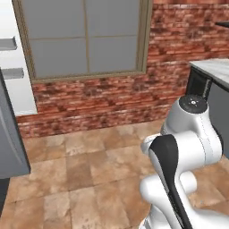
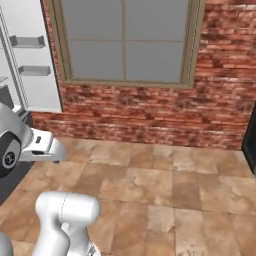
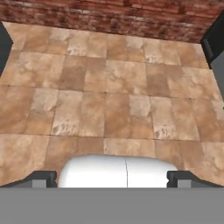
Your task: Gather the sweet potato and corn from the fridge and place them on a tray on the dining counter. Then gather the fish and steak from the fridge and place them on the other tray.
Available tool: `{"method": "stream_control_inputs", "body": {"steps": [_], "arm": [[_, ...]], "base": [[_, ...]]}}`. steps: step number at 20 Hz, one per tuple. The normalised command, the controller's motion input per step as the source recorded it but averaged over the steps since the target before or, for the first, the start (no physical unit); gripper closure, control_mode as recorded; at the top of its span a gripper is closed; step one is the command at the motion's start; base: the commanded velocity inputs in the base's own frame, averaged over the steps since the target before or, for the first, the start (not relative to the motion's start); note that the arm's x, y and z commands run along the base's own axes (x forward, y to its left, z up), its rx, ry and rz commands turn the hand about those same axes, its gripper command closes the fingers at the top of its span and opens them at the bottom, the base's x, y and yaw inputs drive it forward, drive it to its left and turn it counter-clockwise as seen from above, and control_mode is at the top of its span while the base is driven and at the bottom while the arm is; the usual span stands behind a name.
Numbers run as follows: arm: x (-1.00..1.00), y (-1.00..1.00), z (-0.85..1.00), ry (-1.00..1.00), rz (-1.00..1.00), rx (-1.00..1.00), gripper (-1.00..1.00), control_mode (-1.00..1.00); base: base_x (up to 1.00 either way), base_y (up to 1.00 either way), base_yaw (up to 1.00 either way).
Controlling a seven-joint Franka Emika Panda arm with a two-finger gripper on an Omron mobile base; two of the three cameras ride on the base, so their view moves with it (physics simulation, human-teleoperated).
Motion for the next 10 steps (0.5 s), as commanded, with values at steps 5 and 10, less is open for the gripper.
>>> {"method": "stream_control_inputs", "body": {"steps": [5, 10], "arm": [[0.00, 0.00, 0.00, 0.00, 0.00, 0.00, -1.00, 1.00], [0.00, 0.00, 0.00, 0.00, 0.00, 0.00, -1.00, 1.00]], "base": [[0.68, -0.53, 0.39], [0.75, -0.47, 0.40]]}}
